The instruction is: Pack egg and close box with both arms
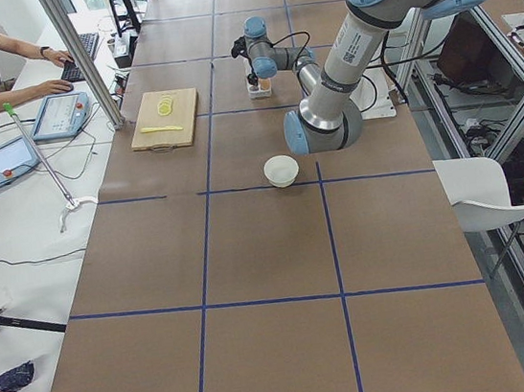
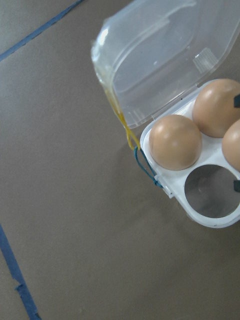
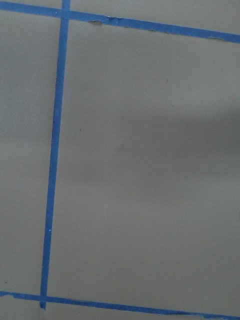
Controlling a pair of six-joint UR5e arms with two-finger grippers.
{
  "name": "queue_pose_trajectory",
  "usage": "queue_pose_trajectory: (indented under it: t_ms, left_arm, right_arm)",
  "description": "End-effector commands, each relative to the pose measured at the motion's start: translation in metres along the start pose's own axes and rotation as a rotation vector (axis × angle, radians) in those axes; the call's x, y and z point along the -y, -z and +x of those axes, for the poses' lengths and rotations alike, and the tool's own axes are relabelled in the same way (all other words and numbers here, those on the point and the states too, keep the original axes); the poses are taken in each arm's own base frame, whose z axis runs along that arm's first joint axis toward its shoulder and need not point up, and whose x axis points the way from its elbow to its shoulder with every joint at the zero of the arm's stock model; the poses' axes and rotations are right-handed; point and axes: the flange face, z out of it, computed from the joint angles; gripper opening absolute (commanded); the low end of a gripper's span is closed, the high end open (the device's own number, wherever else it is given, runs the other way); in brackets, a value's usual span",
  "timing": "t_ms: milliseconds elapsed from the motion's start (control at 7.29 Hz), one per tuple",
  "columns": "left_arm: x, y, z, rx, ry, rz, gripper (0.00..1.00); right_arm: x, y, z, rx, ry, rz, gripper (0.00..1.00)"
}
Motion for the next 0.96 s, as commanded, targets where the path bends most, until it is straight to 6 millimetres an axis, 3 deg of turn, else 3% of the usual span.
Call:
queue_pose_trajectory:
  t_ms: [0, 275, 412, 686, 824]
  left_arm:
    - [0.0, 0.001, 0.0, -0.001, 0.004, 0.003, 1.0]
    - [0.009, 0.015, -0.012, 0.016, 0.025, 0.017, 1.0]
    - [0.006, 0.034, -0.042, 0.05, 0.047, 0.021, 1.0]
    - [-0.004, 0.094, -0.123, 0.163, 0.08, 0.013, 1.0]
    - [-0.008, 0.125, -0.162, 0.171, 0.009, -0.004, 1.0]
  right_arm:
    - [0.01, -0.001, -0.012, 0.003, -0.018, 0.002, 1.0]
    - [0.027, -0.018, -0.059, 0.033, -0.068, 0.01, 1.0]
    - [0.035, -0.036, -0.101, 0.046, -0.092, 0.028, 1.0]
    - [0.04, -0.09, -0.21, 0.059, -0.161, 0.086, 1.0]
    - [0.027, -0.112, -0.265, 0.054, -0.178, 0.106, 1.0]
